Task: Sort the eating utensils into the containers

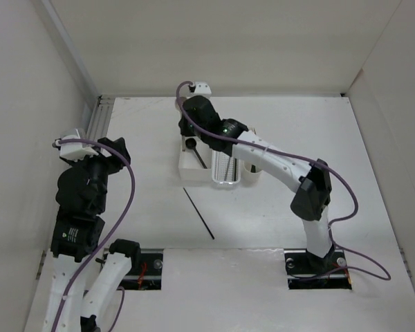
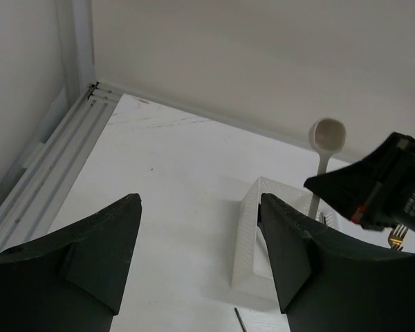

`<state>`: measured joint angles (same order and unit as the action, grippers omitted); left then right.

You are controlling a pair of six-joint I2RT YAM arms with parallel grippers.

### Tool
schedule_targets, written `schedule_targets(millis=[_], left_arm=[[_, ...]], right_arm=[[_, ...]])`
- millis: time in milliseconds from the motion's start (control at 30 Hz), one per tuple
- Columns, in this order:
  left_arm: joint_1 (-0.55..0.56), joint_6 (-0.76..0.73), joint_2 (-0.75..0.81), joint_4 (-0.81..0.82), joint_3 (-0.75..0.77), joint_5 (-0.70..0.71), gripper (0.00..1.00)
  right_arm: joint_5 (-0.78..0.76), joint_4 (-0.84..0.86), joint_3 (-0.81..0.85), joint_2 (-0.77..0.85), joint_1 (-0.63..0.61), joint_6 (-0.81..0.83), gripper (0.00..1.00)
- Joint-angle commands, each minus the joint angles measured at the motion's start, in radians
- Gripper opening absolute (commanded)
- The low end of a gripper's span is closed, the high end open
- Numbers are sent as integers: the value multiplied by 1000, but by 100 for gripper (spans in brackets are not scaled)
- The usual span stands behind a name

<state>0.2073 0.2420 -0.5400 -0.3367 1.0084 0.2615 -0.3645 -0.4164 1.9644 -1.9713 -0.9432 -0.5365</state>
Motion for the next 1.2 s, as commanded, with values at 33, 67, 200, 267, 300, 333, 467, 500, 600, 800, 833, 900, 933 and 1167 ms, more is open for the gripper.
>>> schedule_targets(millis=[33,67,200,267,300,333,467,500,600,800,833,900,933,1167], left_arm=[[-2,6,3,11,7,-28,67],[-2,6,3,11,-4,-37,67],[-2,6,3,11,-14,-38,67],[-2,6,3,11,-14,-38,67],[-2,6,3,11,-25,-38,67],[-2,6,3,11,-25,-38,67],[-2,6,3,11,-25,-47,67],[-2,6,3,11,-25,-47,67],[-2,6,3,11,-34,-47,67],[-2,6,3,11,-34,-65,67],[-2,6,3,11,-34,-65,67],[-2,16,14,11,-34,-74,67],[-2,16,14,11,-34,-74,67],[-2,25,32,2,-43,-84,67]], right_arm=[[-65,-42,68,-103,61,13,0],[-65,-29,79,-113,70,23,0],[-51,-51,79,-165,100,23,0],[-40,-62,56,-166,100,12,0],[-28,-62,45,-166,100,12,0],[-28,-62,31,-166,100,3,4],[-39,-74,31,-175,100,3,55],[-50,-74,31,-175,100,3,63],[-71,-113,42,-153,100,3,72],[-191,-68,53,-28,37,165,75],[-200,-49,53,-8,8,196,75],[-154,-29,25,53,-20,286,74],[-75,-28,2,72,-43,303,74],[156,-174,-283,120,-161,247,73]])
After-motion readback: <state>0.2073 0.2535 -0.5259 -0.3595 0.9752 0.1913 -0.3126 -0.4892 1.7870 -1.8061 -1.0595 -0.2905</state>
